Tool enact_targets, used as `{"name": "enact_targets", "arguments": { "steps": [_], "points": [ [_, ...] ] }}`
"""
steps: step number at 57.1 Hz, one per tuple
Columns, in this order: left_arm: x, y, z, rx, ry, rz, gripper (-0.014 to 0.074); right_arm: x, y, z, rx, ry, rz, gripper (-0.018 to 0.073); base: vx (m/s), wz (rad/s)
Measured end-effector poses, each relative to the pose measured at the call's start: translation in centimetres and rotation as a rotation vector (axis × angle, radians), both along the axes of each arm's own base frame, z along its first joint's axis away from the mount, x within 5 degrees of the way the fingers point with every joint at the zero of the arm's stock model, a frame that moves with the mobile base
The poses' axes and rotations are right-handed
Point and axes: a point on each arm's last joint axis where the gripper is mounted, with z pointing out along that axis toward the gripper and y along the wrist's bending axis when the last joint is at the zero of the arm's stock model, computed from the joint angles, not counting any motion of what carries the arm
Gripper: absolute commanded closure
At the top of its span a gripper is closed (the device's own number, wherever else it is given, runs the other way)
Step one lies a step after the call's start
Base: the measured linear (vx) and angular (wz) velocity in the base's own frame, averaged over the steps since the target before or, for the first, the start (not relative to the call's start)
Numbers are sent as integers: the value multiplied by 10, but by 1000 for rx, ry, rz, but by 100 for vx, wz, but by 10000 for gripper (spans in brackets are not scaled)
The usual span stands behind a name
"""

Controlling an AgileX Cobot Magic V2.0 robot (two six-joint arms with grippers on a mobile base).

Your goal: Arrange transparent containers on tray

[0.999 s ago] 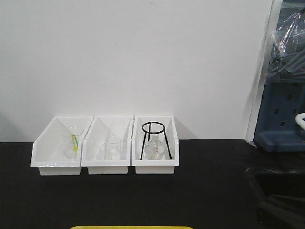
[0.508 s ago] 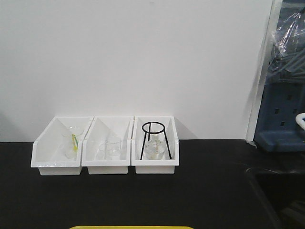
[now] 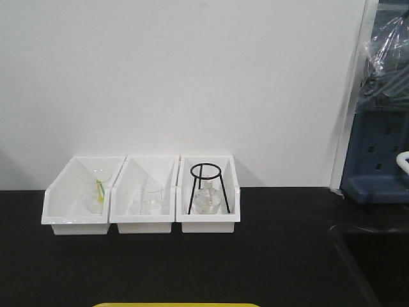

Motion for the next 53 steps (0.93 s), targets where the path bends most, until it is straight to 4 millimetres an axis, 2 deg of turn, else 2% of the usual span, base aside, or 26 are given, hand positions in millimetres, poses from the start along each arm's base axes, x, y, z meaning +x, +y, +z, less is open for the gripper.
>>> {"name": "enact_targets", "arguments": {
  "steps": [4,53],
  "points": [
    [0,0,0,0,0,0,604,0,0,-7,-1,-8,1,572,0,0],
    [0,0,0,0,1,0,604,0,1,-5,0,-39,5,572,0,0]
  ]
}}
